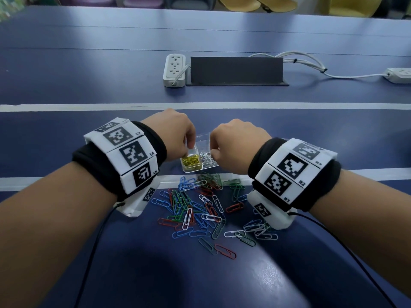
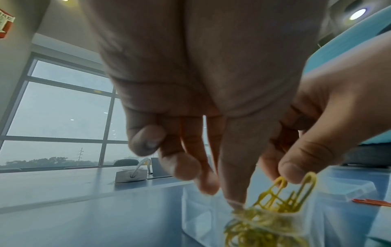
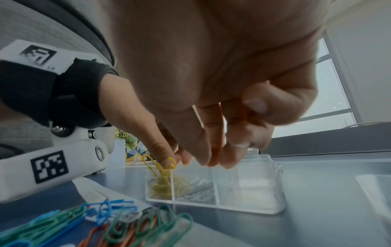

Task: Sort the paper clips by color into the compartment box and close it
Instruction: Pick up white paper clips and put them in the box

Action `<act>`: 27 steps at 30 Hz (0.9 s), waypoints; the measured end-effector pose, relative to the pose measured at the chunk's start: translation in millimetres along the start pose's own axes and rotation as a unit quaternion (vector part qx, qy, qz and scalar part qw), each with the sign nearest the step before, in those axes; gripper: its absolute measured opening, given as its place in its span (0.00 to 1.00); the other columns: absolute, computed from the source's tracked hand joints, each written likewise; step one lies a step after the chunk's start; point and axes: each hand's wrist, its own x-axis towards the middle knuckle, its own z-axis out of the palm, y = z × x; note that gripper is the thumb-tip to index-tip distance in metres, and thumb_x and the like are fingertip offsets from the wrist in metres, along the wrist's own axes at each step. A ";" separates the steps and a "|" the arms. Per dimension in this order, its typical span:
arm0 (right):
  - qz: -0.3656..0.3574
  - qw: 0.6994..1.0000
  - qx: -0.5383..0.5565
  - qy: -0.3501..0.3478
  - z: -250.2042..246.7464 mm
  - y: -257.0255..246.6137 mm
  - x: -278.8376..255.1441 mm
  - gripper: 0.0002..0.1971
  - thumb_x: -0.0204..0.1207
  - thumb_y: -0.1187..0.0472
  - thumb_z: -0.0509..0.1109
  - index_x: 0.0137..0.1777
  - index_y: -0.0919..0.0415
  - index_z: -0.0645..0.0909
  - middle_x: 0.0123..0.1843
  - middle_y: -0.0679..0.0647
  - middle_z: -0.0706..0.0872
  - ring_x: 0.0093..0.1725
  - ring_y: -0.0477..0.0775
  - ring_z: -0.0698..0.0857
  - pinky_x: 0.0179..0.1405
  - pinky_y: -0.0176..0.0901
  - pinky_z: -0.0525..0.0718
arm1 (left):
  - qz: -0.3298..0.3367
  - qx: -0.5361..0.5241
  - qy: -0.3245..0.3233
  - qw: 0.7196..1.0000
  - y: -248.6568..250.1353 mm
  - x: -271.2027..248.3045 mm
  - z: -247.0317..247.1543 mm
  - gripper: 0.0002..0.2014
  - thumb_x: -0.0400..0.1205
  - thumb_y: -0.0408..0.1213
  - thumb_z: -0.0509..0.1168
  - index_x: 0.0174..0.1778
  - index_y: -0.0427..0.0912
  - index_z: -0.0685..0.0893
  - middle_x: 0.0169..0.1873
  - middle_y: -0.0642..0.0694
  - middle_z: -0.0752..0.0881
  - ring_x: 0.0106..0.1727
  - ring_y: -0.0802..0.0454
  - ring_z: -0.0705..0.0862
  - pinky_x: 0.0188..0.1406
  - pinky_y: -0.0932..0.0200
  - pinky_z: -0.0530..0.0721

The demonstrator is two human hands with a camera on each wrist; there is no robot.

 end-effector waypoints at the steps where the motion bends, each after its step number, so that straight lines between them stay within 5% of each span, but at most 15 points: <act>1: -0.002 1.000 0.004 0.001 -0.2 0.3 0.0 0.11 0.76 0.56 0.62 0.52 0.56 0.83 0.47 0.57 0.84 0.45 0.63 0.82 0.43 0.48 0.79 | -0.001 0.000 0.003 1.000 -0.4 0.3 0.3 0.05 0.76 0.37 0.67 0.44 0.48 0.88 0.38 0.52 0.84 0.40 0.53 0.78 0.45 0.59 0.79; 7: -0.009 1.000 0.022 0.001 0.6 2.3 -4.1 0.11 0.75 0.55 0.61 0.51 0.53 0.84 0.50 0.57 0.87 0.49 0.64 0.84 0.47 0.50 0.83 | -0.010 -0.021 -0.024 0.999 2.7 -0.6 5.5 0.19 0.69 0.58 0.71 0.46 0.47 0.85 0.39 0.51 0.83 0.42 0.51 0.78 0.43 0.59 0.76; 14: -0.006 0.999 0.034 -0.013 2.1 3.6 -7.7 0.11 0.76 0.54 0.62 0.51 0.52 0.84 0.50 0.56 0.87 0.50 0.64 0.84 0.49 0.51 0.84 | 0.000 -0.081 -0.006 0.997 -0.6 4.3 6.0 0.17 0.68 0.50 0.75 0.49 0.45 0.88 0.37 0.52 0.83 0.32 0.60 0.75 0.41 0.63 0.70; 17: -0.012 0.999 0.043 -0.012 0.6 4.7 -9.2 0.10 0.76 0.54 0.62 0.50 0.51 0.84 0.49 0.56 0.88 0.49 0.63 0.85 0.50 0.52 0.85 | 0.005 -0.099 -0.004 0.995 -4.0 3.1 4.4 0.15 0.71 0.50 0.73 0.50 0.48 0.89 0.34 0.54 0.83 0.34 0.60 0.76 0.44 0.64 0.70; 20: -0.022 0.998 0.053 -0.011 -1.6 5.1 -13.9 0.09 0.76 0.55 0.62 0.49 0.50 0.84 0.47 0.55 0.88 0.48 0.62 0.85 0.49 0.52 0.86 | 0.004 -0.113 -0.021 0.993 -8.9 0.9 3.1 0.19 0.68 0.49 0.76 0.53 0.49 0.88 0.40 0.53 0.86 0.40 0.56 0.81 0.45 0.64 0.72; 27: -0.055 0.998 0.026 -0.014 5.0 -1.4 -33.9 0.10 0.73 0.57 0.63 0.45 0.52 0.86 0.44 0.54 0.89 0.45 0.62 0.86 0.37 0.42 0.82 | 0.018 -0.137 -0.006 0.990 -12.0 4.2 7.0 0.12 0.69 0.42 0.77 0.47 0.49 0.91 0.30 0.58 0.83 0.32 0.66 0.77 0.33 0.74 0.70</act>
